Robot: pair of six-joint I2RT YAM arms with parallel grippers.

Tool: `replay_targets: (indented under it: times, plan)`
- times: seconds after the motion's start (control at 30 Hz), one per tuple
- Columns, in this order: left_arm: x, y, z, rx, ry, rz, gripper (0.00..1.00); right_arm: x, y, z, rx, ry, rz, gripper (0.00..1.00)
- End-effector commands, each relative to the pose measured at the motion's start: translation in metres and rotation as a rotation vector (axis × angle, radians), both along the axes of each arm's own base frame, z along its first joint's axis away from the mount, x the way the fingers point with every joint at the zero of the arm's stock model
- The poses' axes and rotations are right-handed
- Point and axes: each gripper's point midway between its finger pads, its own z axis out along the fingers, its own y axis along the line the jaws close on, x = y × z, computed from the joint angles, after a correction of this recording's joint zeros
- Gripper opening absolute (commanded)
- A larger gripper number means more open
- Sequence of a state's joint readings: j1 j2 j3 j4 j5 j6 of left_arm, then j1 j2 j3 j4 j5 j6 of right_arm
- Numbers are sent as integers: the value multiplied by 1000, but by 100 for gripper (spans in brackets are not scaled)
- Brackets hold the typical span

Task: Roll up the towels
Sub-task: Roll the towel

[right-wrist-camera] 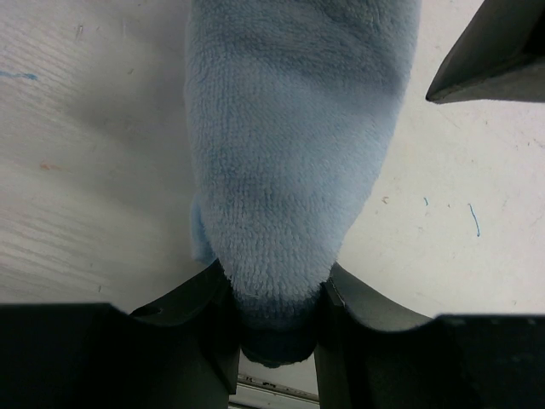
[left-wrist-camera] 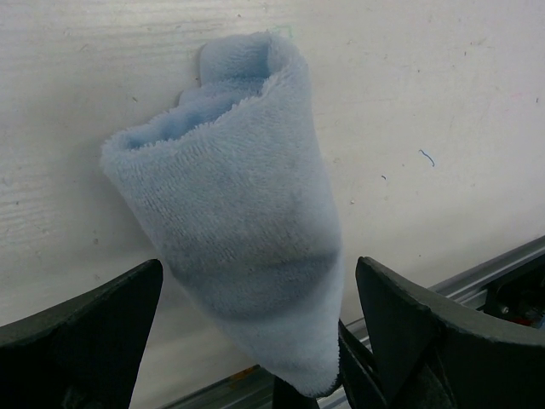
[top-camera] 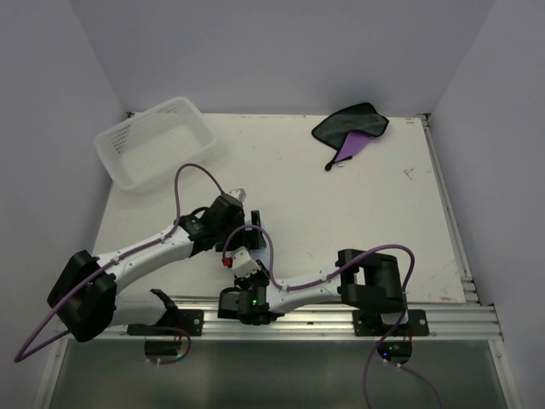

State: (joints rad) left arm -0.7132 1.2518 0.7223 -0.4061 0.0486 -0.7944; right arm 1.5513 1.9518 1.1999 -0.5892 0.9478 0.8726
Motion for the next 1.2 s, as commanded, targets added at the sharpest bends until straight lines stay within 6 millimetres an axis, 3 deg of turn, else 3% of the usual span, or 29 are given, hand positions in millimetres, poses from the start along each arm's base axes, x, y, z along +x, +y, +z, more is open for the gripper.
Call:
replay_targets:
  times: [0.0,0.3,0.67,1.17]
  plan:
    - [11,-13,10,-33,-42,-2,99,-11,16,-16,46,68,8,36]
    - [6,-18,0,-20,-33,-8,98,-11,21,-15,32,64,12,36]
    - [-11,-6,-39,86,42,-37,90,-9,21,-11,30,55,2,37]
    - [-6,4,-70,198,33,-44,81,-8,25,-10,23,49,-15,39]
